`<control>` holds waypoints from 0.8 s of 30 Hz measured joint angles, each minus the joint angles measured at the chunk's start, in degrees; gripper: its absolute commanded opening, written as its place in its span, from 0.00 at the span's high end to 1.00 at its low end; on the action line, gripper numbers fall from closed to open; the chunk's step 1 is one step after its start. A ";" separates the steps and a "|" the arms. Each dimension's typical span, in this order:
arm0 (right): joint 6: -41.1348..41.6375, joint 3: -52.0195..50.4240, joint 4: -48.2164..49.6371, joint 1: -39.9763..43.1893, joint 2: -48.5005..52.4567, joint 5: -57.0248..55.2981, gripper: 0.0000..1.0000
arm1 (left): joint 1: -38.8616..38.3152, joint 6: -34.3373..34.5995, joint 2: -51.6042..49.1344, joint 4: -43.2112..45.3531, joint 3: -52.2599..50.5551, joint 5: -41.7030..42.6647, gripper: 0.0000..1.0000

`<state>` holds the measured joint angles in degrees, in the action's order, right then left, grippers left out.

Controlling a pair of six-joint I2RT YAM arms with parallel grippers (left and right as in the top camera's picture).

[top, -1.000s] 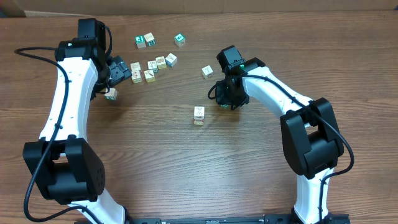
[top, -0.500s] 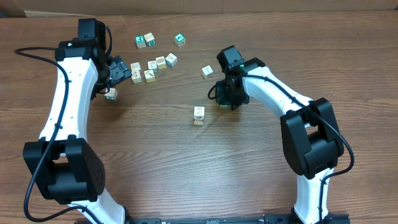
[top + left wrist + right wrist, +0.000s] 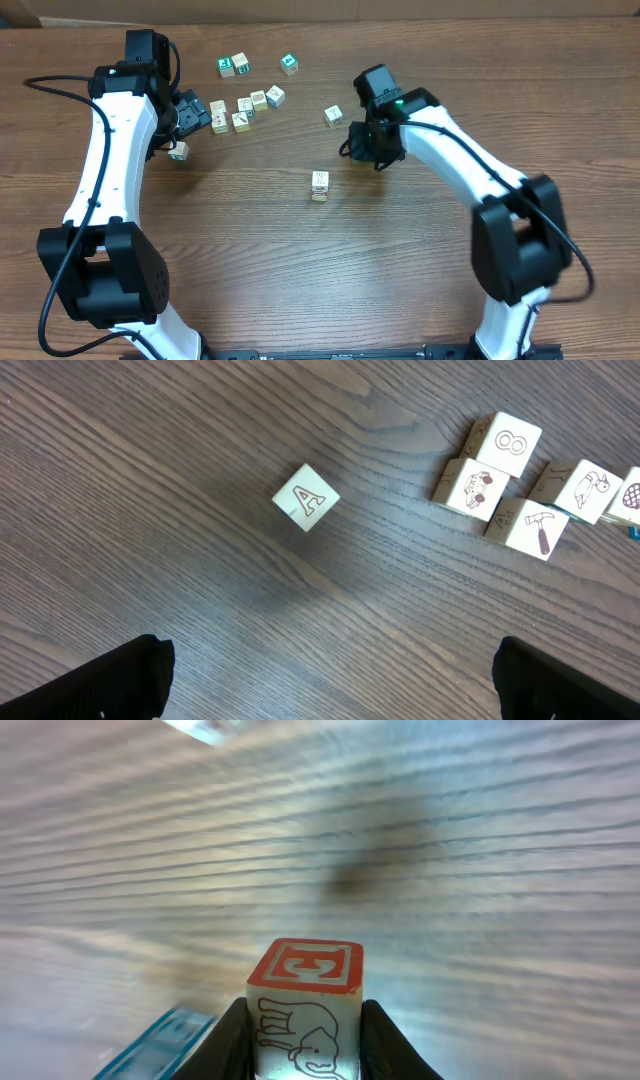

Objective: Form a tower

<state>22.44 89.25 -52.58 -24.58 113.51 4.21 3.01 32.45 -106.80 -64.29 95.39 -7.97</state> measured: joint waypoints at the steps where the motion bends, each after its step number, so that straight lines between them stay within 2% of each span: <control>1: 0.00 0.00 -0.39 0.00 -1.73 0.00 0.87 | 0.00 -0.02 0.00 0.00 0.00 0.00 0.01; 8: -0.04 0.00 -3.26 0.00 -8.94 0.02 0.86 | 0.00 -0.02 0.00 0.00 0.00 0.00 0.00; 24: -0.44 0.00 -7.28 0.00 -9.09 0.02 0.86 | 0.00 -0.02 0.00 0.00 0.00 0.00 0.01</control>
<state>22.00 89.25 -59.86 -24.58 104.42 4.23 3.01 32.42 -106.80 -64.29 95.39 -7.97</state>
